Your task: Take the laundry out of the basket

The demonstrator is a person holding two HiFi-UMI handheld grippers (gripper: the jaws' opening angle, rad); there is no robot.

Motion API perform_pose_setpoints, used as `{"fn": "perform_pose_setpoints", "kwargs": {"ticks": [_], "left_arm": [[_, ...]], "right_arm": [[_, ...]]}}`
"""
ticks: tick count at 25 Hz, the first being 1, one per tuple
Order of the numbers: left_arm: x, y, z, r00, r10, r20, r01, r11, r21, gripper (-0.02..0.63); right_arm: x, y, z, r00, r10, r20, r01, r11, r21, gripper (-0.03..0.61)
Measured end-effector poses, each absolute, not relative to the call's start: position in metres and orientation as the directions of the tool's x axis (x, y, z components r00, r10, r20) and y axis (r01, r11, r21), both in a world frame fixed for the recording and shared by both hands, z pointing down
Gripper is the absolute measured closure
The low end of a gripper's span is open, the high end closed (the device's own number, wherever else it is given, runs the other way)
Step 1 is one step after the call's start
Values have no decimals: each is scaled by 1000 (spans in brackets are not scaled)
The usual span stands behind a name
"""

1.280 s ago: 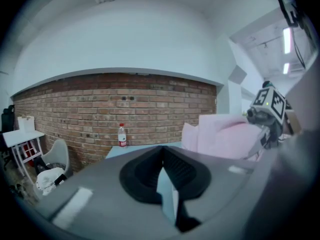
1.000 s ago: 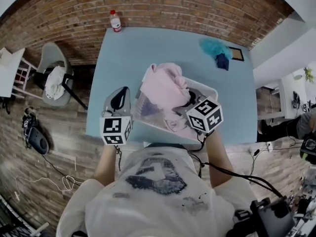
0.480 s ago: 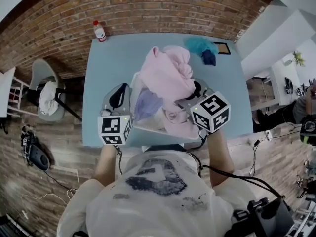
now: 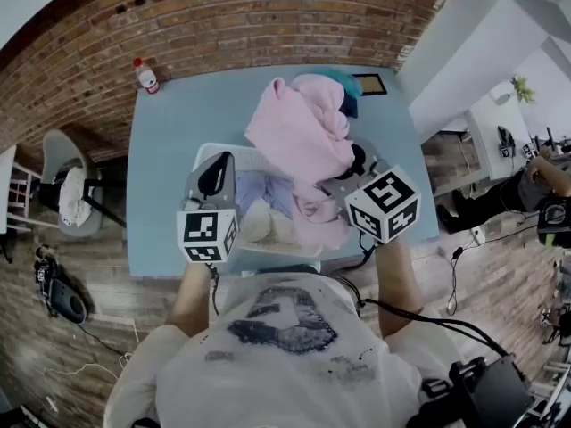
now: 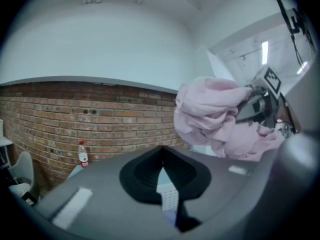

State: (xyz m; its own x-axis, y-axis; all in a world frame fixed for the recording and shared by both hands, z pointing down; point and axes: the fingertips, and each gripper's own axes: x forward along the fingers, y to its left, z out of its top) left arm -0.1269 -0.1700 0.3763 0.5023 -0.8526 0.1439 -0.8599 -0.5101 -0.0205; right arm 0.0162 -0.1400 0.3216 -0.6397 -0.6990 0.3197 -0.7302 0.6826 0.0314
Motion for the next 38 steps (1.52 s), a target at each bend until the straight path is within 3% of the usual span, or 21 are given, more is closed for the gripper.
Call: {"fn": "perform_pose_setpoints", "kwargs": {"ticks": [23, 38], "left_arm": [[97, -164, 406, 589, -785, 191, -800, -600, 1, 623], [149, -160, 455, 582, -767, 271, -799, -602, 12, 623]], "right_arm": [[247, -125, 371, -513, -769, 382, -824, 566, 31, 327], [317, -128, 500, -414, -737, 534, -863, 504, 27, 327]]}}
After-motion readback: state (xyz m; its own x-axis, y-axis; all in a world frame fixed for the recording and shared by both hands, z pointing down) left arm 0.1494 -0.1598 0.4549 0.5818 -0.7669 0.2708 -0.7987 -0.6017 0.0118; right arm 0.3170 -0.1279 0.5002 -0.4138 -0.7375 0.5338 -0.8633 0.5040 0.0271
